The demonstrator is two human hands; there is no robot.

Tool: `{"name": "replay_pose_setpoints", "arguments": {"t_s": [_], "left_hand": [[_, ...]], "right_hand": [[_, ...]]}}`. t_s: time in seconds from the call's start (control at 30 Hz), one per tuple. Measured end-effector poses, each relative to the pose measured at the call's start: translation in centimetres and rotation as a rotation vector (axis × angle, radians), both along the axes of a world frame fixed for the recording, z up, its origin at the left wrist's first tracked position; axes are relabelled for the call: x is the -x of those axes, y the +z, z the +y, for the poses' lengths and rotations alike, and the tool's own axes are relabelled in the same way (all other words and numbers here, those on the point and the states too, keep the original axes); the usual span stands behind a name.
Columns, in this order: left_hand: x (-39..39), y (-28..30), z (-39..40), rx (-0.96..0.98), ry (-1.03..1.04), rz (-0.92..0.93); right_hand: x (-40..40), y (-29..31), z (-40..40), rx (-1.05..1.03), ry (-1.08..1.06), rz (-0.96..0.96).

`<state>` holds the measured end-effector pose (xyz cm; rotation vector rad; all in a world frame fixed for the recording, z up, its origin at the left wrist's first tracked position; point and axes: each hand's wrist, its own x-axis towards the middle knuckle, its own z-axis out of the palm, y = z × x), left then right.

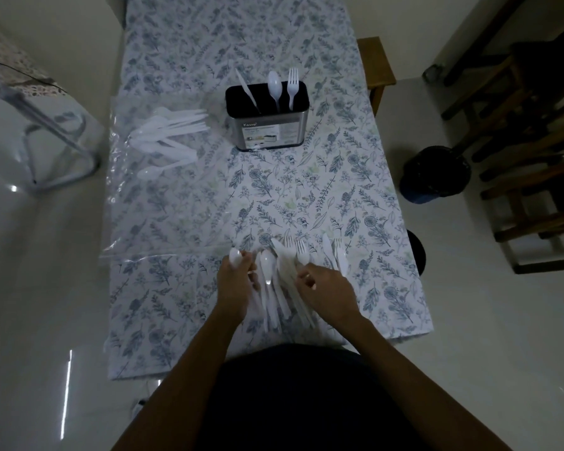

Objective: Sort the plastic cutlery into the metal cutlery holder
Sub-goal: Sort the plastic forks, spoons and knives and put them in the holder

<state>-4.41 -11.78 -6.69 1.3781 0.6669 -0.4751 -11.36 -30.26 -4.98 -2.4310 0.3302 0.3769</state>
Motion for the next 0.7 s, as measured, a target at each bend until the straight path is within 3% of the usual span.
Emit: {"name": "replay_pose_setpoints", "arguments": {"t_s": [0.2,0.5,0.7], "left_hand": [[0.0,0.7,3.3,-0.045,0.043,-0.024],[1.7,1.1,4.1,-0.048,0.038,-0.016],[1.9,1.2,3.8,-0.057,0.031,-0.023]], "right_hand": [[-0.2,-0.8,1.9,0.056,0.185,0.060],[-0.5,-0.9,1.8,0.141,0.099,0.042],[-0.6,-1.2,4.4,0.248,0.257,-0.006]]}}
